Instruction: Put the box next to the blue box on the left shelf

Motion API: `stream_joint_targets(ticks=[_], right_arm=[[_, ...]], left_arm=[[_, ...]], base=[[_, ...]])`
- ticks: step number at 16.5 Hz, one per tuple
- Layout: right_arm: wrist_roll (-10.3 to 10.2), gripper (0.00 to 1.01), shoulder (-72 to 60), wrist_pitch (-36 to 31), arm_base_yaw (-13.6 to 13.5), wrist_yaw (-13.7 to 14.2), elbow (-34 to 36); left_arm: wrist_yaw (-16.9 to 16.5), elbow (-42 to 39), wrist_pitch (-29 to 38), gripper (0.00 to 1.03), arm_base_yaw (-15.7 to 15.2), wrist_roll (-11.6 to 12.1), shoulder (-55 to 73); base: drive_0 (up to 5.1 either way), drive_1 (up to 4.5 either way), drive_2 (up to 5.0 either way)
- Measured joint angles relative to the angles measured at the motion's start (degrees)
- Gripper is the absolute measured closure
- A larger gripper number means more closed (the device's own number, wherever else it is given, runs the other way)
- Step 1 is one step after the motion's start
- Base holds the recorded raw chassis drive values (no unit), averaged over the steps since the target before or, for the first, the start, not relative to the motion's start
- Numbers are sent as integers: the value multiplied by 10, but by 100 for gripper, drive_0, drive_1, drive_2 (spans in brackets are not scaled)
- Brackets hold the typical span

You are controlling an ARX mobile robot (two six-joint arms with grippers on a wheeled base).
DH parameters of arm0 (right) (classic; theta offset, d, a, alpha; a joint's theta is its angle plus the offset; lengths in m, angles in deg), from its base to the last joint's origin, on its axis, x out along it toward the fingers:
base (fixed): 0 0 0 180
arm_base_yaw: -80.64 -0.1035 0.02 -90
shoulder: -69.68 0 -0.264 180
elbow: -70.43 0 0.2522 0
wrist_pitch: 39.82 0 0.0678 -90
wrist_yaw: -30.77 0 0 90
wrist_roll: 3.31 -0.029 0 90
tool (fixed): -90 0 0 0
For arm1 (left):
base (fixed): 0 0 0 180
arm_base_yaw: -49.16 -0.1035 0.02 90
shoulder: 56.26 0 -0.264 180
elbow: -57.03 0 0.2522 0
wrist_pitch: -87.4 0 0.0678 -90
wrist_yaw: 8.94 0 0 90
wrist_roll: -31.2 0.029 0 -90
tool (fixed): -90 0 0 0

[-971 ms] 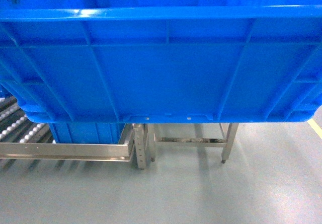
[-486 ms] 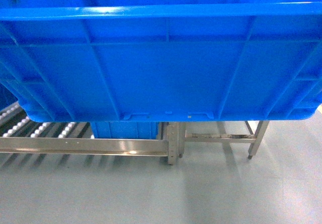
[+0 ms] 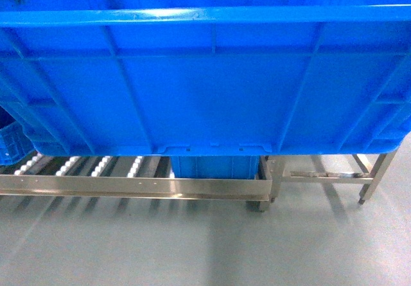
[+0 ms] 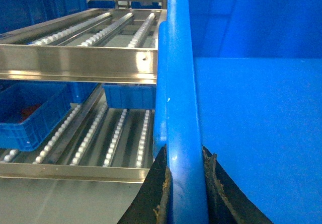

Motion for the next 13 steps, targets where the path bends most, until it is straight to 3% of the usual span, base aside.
stream_joint_targets(ticks=[13], right_arm=[[0, 92, 0, 0, 0, 0, 0]], left_arm=[[0, 0, -1, 92, 0, 0, 0]], base=[[-499, 237, 237]])
